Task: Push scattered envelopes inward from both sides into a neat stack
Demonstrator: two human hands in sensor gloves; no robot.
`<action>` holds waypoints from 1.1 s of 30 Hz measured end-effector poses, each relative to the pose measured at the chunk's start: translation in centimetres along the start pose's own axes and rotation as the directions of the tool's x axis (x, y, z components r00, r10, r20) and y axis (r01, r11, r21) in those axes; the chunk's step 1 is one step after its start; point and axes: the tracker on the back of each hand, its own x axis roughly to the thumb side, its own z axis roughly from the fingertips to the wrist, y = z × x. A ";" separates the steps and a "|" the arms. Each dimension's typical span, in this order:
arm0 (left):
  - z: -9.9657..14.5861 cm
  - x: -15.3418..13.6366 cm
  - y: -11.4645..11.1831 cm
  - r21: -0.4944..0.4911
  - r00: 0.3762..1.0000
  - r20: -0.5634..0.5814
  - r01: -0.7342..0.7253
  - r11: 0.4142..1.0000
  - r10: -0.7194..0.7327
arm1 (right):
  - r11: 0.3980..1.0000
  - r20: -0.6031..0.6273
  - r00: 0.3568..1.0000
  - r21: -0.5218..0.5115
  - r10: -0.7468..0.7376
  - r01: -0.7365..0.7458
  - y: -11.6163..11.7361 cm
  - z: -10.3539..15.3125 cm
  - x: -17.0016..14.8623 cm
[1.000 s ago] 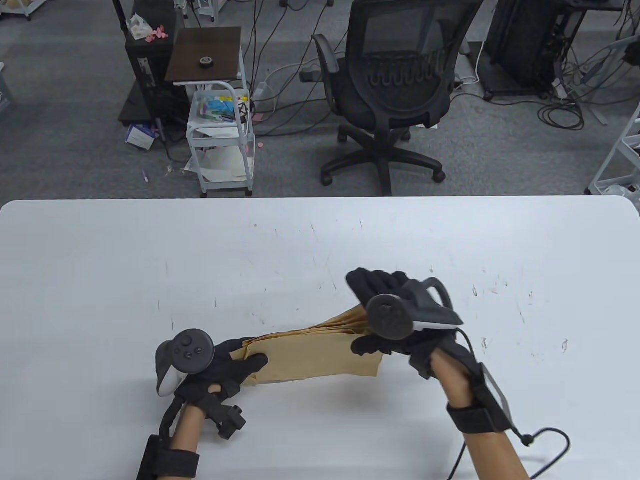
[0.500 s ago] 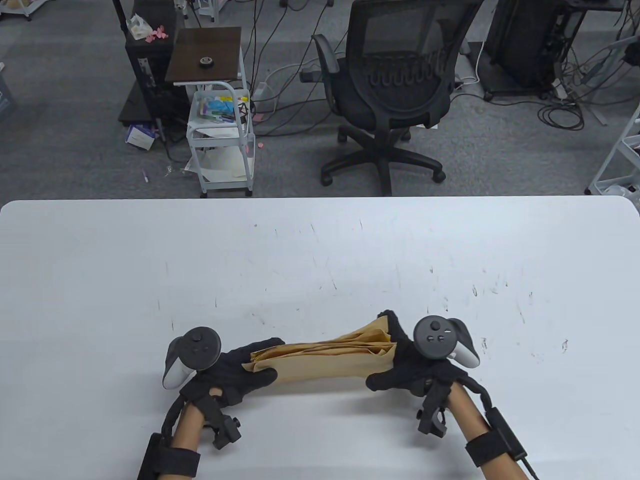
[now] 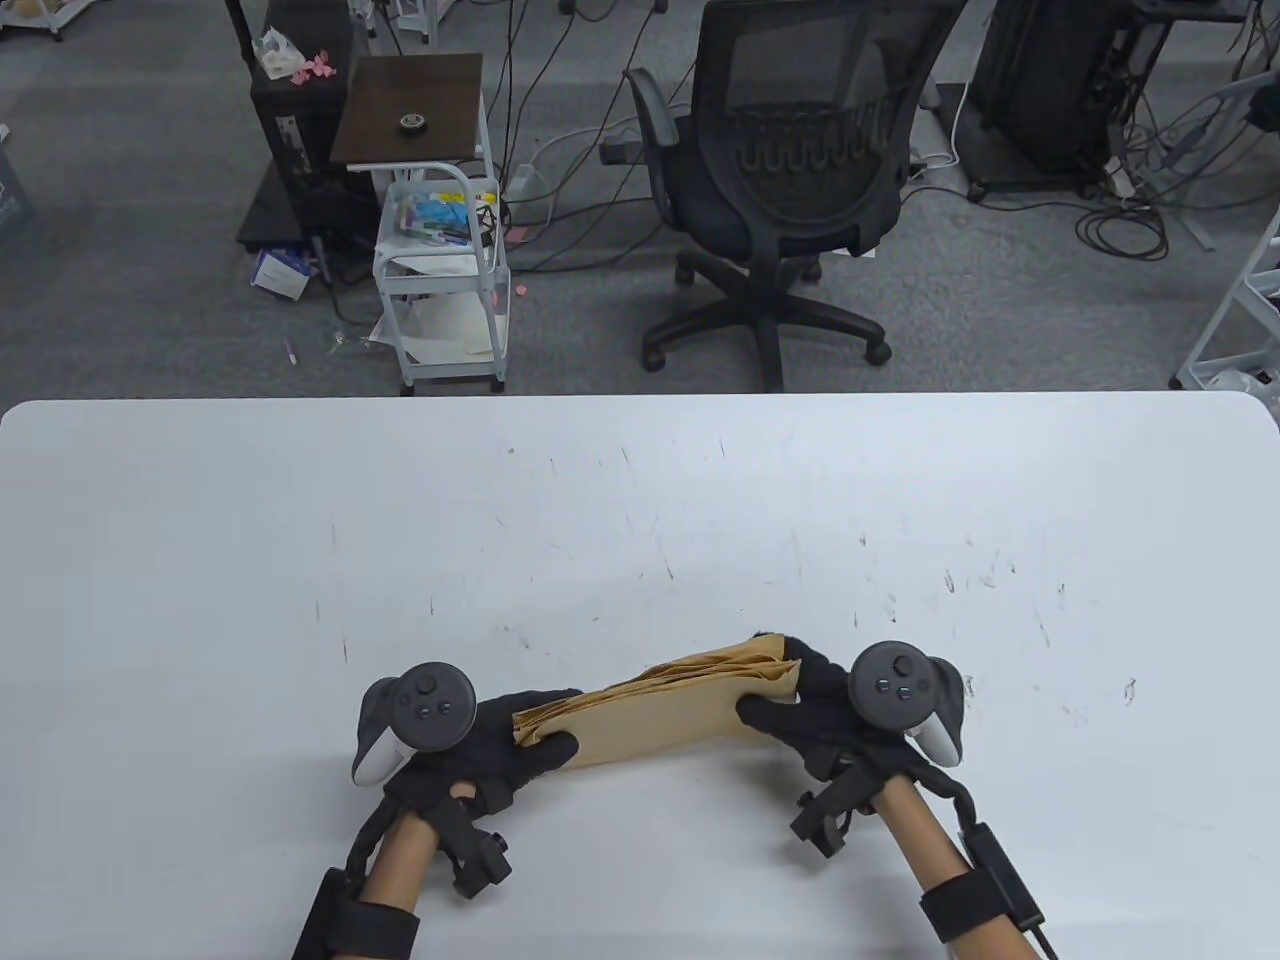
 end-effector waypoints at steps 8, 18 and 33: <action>0.3 1.3 0.5 0.063 0.947 -0.066 0.319 0.946 -0.315 | 0.976 0.050 0.984 -0.145 0.169 -0.160 -1.1 0.0 1.4; 0.4 1.9 0.1 0.180 0.953 -0.056 0.304 0.935 -0.299 | 0.958 0.073 0.961 -0.128 0.268 -0.258 -1.3 0.4 1.7; 0.0 1.6 -0.3 0.169 0.952 -0.044 0.305 0.937 -0.302 | 0.928 0.043 0.928 -0.066 0.371 -0.367 -0.9 -0.2 1.5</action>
